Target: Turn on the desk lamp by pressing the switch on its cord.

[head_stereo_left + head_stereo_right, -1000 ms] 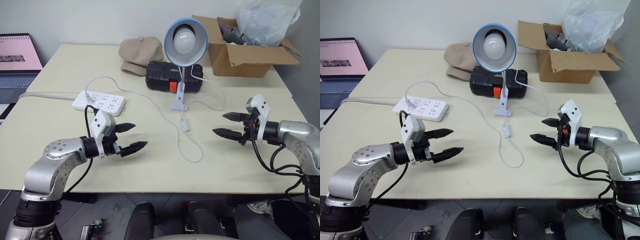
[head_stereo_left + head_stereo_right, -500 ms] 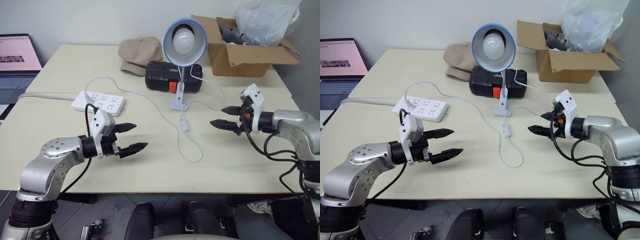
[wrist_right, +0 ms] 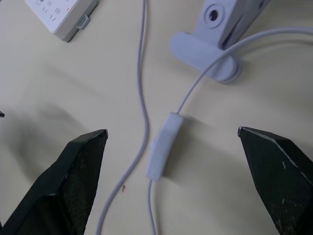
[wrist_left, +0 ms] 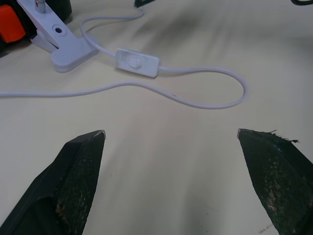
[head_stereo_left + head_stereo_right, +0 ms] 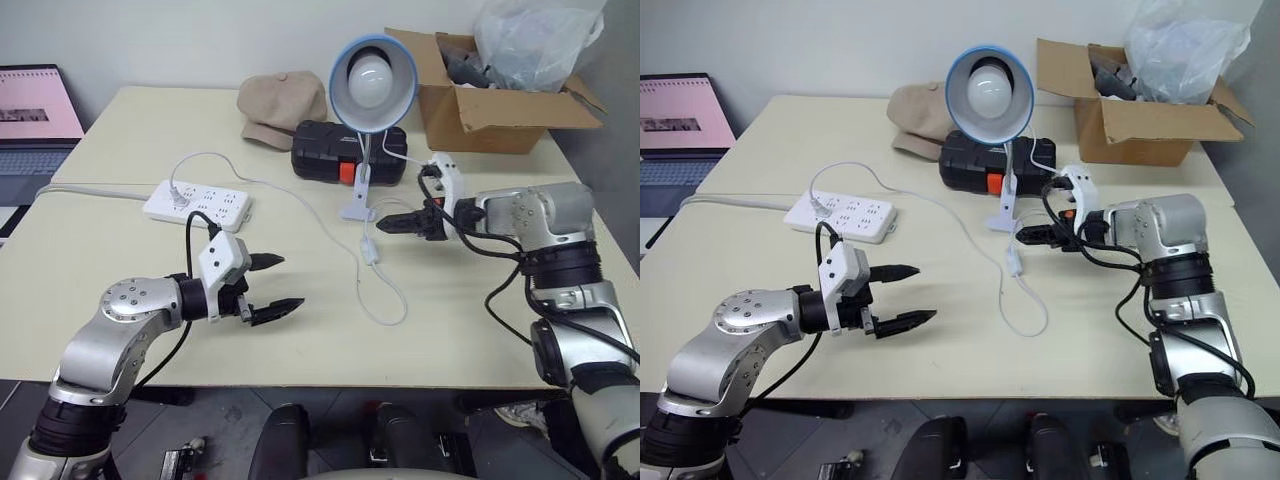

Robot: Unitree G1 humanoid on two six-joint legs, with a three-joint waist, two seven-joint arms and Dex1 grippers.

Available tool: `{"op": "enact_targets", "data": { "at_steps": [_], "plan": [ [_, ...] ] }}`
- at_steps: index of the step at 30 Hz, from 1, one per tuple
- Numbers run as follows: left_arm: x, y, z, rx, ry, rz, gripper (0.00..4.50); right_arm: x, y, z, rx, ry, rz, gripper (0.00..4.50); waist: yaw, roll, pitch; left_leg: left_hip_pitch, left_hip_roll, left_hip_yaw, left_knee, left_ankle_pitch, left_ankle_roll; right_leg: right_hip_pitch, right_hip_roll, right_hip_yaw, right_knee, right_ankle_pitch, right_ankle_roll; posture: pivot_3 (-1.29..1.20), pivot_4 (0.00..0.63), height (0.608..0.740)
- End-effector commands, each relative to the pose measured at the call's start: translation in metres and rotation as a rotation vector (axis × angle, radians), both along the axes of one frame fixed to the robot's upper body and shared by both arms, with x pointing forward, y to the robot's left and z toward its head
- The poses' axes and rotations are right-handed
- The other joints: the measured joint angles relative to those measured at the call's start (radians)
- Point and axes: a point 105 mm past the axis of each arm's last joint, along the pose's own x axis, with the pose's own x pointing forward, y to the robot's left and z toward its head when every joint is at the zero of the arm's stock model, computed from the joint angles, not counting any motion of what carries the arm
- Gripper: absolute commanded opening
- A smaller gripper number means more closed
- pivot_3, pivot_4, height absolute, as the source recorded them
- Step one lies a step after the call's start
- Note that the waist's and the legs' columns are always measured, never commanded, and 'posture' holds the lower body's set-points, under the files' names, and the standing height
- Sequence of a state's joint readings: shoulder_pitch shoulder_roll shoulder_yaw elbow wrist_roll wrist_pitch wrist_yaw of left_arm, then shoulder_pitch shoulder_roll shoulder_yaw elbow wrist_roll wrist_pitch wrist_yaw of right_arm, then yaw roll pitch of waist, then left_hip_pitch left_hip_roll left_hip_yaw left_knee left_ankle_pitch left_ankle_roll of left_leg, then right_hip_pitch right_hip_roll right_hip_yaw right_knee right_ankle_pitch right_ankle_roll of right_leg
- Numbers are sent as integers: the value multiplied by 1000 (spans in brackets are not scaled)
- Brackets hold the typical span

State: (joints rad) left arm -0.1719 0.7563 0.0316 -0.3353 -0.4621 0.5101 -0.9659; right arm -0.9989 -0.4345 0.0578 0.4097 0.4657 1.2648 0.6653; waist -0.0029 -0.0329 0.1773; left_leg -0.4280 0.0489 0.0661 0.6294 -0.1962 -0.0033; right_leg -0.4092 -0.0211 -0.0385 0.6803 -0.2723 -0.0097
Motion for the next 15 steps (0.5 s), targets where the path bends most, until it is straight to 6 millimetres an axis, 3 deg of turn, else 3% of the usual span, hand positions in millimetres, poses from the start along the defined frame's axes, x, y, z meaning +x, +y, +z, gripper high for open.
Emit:
{"op": "enact_targets", "data": {
  "at_steps": [1,15],
  "plan": [
    [-1,-6,7,-8,-48,-15,4500,10,9,3,-10,-4,0,4482,0,0,0,0,0,0,0,0,0,0,0,0,0,0,0,0,150,740],
    [-4,-9,0,-15,-48,-4,4500,24,26,-15,-55,49,26,4482,-3,0,0,-1,0,0,0,0,0,-1,0,0,0,0,0,0,150,740]
  ]
}}
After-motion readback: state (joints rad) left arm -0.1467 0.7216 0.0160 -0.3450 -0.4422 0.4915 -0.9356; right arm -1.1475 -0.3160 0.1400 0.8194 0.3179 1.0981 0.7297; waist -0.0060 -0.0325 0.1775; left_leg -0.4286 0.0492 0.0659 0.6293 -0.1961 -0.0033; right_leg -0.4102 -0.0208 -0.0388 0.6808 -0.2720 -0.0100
